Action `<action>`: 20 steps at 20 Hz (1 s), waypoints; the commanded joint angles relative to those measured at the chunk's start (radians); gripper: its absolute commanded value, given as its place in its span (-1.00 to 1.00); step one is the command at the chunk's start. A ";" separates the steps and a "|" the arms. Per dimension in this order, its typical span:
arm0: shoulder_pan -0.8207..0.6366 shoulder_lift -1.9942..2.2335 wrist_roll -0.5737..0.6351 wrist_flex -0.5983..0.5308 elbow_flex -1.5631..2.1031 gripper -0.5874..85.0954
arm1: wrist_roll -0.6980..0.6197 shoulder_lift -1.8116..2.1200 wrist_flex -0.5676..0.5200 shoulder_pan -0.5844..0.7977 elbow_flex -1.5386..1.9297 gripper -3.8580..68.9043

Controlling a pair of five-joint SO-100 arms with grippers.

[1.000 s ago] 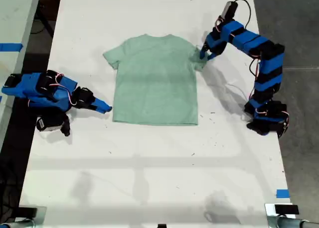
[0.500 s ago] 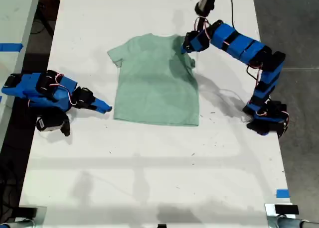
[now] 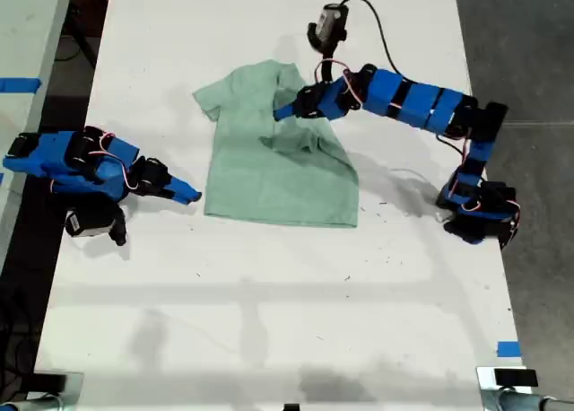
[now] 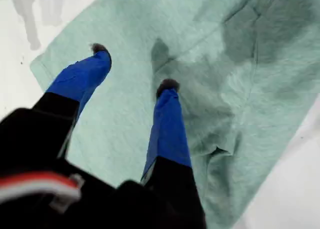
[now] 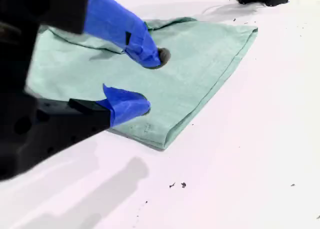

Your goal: Fold t shirt

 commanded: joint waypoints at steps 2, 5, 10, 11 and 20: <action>-0.003 0.006 0.012 0.005 0.000 -0.72 | -0.025 0.344 0.167 0.135 0.072 -0.85; -0.003 0.006 0.012 0.005 0.000 -0.72 | 0.029 0.756 0.144 0.201 0.506 -0.85; -0.003 0.006 0.012 0.005 0.000 -0.72 | 0.232 1.712 0.018 0.060 1.407 -0.84; -0.003 0.006 0.012 0.005 0.000 -0.72 | 0.272 1.925 0.074 0.026 1.532 -0.84; -0.002 0.006 0.012 0.005 0.002 -0.72 | 0.755 2.052 0.311 -0.074 1.902 -0.84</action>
